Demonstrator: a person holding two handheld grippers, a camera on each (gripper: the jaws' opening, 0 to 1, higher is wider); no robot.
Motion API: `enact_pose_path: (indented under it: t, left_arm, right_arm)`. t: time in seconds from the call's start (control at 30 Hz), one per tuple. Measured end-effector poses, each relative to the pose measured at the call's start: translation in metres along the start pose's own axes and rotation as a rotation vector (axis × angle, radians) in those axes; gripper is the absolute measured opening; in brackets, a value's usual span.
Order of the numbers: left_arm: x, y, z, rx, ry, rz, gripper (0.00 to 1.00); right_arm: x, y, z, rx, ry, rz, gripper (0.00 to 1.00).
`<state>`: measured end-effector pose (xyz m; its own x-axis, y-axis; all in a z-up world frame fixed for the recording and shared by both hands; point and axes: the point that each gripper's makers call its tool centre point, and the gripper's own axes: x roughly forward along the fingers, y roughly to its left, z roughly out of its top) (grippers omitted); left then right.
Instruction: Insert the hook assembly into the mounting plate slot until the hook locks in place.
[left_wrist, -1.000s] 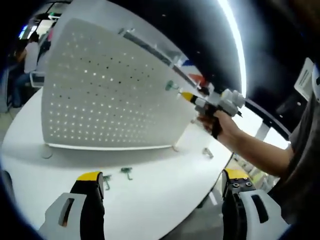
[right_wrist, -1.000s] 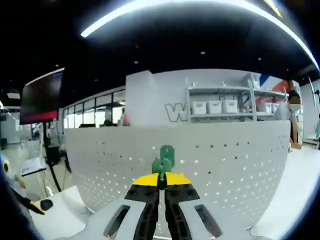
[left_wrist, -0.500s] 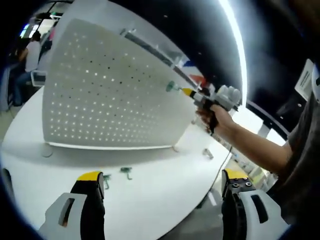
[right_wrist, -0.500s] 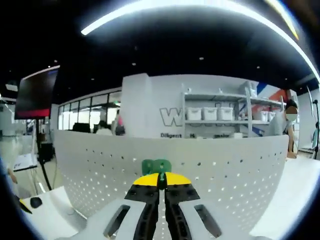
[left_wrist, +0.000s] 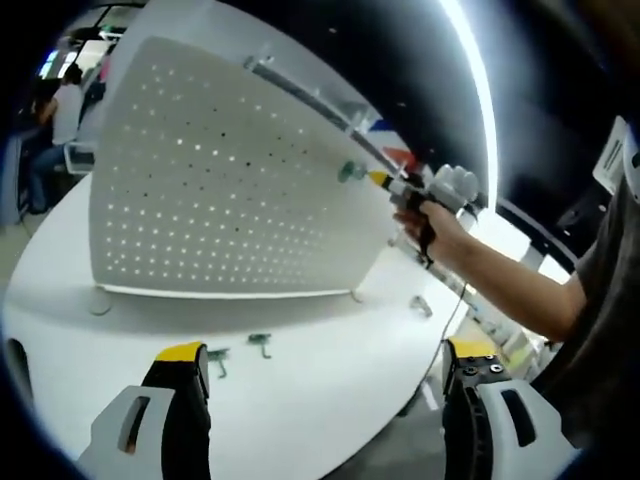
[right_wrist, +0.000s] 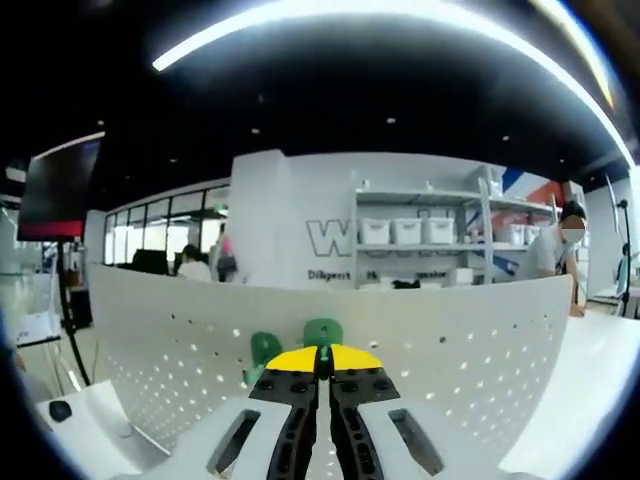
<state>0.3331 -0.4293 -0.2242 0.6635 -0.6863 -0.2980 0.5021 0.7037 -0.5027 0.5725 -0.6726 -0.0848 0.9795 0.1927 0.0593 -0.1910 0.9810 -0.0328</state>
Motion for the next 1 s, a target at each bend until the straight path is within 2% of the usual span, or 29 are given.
enact_pose_path:
  t: [0.33,0.47,0.67,0.9,1.0]
  left_arm:
    - [0.006,-0.004,0.002,-0.002,0.001,-0.012,0.98]
    - [0.005,-0.003,0.003,-0.002,0.001,-0.008,0.97]
    - [0.005,-0.002,0.004,-0.001,-0.004,-0.002,0.97]
    - [0.002,-0.002,0.003,-0.003,-0.008,0.002,0.97]
    - [0.001,-0.001,0.003,-0.005,-0.010,0.005,0.97]
  right_arm:
    - [0.001,-0.001,-0.004,-0.019,-0.006,-0.021,0.00]
    - [0.001,-0.003,-0.008,0.007,-0.010,-0.020,0.00]
    - [0.000,-0.002,-0.007,-0.009,-0.020,-0.017,0.00]
    - [-0.001,-0.006,-0.012,0.015,-0.016,-0.032,0.00]
    - [0.000,-0.004,-0.011,-0.006,-0.010,-0.025,0.00]
